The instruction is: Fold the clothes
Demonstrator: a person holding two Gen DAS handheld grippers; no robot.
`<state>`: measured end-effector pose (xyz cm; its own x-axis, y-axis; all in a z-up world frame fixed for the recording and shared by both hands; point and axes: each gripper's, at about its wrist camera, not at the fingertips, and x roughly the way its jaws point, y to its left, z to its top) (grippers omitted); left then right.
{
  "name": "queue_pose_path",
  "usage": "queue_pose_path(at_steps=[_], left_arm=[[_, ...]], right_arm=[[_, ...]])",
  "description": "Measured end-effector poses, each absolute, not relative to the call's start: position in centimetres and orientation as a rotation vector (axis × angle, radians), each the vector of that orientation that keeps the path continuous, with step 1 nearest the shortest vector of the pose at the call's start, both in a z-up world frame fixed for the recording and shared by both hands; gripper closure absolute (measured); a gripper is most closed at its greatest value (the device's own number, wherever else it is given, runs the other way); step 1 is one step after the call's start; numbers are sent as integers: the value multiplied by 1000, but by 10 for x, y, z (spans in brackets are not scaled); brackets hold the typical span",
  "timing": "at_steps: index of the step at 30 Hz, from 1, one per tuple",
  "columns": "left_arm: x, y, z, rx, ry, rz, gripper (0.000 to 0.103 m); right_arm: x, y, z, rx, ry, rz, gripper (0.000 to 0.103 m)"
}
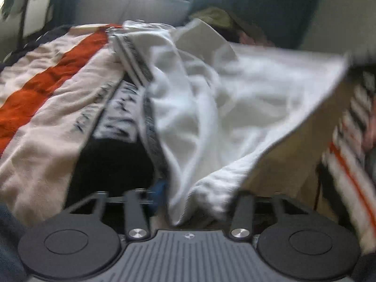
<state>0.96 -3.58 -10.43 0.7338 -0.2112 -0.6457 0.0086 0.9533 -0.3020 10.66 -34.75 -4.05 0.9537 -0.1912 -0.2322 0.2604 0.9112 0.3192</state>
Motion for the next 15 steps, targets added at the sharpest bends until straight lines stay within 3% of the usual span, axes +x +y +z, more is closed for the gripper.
queue_pose_path(at_steps=[3,7,15], left_arm=[[39,3,-81,-403,706,-44,85],[84,47,-37,-474,631,52,88],[164,32,150,-263,251,-58,91]], right_arm=[[118,-343,-53,352,302,-211,91],[117,-331,-49,384,268,-117,91],[116,-307,-41,445,198,71,91]])
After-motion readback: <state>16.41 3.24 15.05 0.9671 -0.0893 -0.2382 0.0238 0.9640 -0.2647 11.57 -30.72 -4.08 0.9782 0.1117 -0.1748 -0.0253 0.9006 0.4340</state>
